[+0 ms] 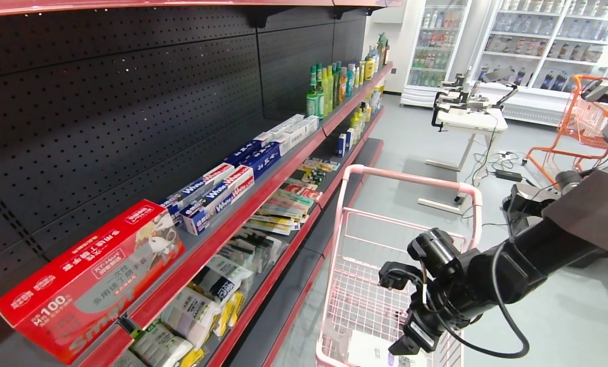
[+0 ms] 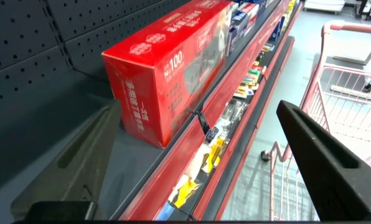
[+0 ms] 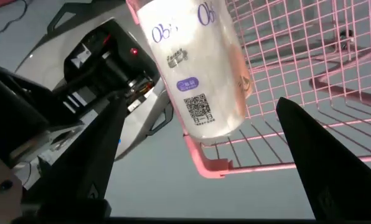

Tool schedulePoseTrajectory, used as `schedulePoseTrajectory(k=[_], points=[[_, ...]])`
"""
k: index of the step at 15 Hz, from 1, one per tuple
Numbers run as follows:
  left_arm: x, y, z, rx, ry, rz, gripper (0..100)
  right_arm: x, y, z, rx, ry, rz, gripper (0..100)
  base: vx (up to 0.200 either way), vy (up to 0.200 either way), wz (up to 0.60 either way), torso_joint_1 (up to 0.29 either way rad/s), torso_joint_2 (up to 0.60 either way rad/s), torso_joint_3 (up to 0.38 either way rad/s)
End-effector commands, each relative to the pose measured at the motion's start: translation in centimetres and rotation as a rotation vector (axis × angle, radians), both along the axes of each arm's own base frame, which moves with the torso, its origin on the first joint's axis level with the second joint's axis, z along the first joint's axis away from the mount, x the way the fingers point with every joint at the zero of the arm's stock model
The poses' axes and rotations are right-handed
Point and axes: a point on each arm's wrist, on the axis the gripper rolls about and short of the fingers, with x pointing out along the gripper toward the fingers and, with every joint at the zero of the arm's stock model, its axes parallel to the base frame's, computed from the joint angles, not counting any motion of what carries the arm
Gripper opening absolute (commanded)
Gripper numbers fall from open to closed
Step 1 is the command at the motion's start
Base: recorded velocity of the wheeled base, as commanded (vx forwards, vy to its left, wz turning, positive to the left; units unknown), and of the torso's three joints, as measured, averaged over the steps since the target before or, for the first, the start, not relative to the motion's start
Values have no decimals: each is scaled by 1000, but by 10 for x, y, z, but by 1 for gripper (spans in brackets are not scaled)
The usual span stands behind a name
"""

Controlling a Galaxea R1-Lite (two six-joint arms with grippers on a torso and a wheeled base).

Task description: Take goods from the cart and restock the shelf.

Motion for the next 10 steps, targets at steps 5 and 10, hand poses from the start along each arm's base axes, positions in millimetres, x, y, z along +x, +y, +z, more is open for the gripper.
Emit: schedulePoseTrajectory(k=[5,10], points=[[0,0,0,1,-1,2,100,3,7,-8,-10,0,46,100,0,0,0,-135,303,159],[0,0,0,1,-1,1,100,4,8,-6,-15,-20,88,100,0,0,0,-151,333,180]])
